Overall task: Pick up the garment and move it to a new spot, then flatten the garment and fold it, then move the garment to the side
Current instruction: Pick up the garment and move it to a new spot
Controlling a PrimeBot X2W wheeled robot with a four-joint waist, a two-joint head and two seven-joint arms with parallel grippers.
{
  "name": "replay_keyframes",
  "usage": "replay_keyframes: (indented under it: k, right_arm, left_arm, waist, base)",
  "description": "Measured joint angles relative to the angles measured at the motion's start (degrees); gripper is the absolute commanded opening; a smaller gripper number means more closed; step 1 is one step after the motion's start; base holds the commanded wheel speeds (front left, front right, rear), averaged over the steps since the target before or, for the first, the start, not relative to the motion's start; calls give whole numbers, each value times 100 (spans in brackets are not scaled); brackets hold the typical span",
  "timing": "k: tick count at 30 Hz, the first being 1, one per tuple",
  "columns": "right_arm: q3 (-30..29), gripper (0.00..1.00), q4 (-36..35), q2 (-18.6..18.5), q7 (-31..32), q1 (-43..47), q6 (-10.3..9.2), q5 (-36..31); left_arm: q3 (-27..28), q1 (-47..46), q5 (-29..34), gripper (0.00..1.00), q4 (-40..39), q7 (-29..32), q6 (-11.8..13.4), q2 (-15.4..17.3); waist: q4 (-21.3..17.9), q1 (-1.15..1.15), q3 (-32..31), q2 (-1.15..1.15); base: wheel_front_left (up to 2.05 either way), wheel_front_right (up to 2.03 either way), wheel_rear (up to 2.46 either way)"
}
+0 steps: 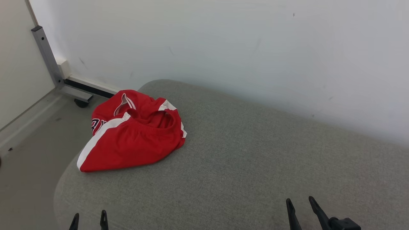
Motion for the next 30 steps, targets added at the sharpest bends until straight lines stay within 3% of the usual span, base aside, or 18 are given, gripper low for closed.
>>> replay_keyframes:
  k: [12, 18, 24, 30]
  right_arm:
    - [167, 100, 80, 0, -9, -190, 0, 25]
    - [209, 100, 93, 0, -10, -141, 0, 92]
    - [219, 100, 24, -1, -10, 65, 0, 102]
    - [343, 100, -89, 1, 24, 97, 0, -88]
  left_arm:
    - [174, 104, -51, 100, -111, 0, 23, -32]
    - [198, -18, -268, 100, 335, 1, -42, -24]
    - [-46, -923, -555, 100, 1023, 593, -185, 337]
    - [-64, -2003, -1252, 100, 1449, 1270, -194, 573]
  waist:
    - [164, 0, 179, 0]
    - [136, 0, 154, 0]
    - [93, 0, 120, 0]
    - [-79, 0, 171, 0]
  base:
    - [0, 0, 0]
    - [0, 0, 0]
    - [0, 0, 0]
    - [0, 0, 0]
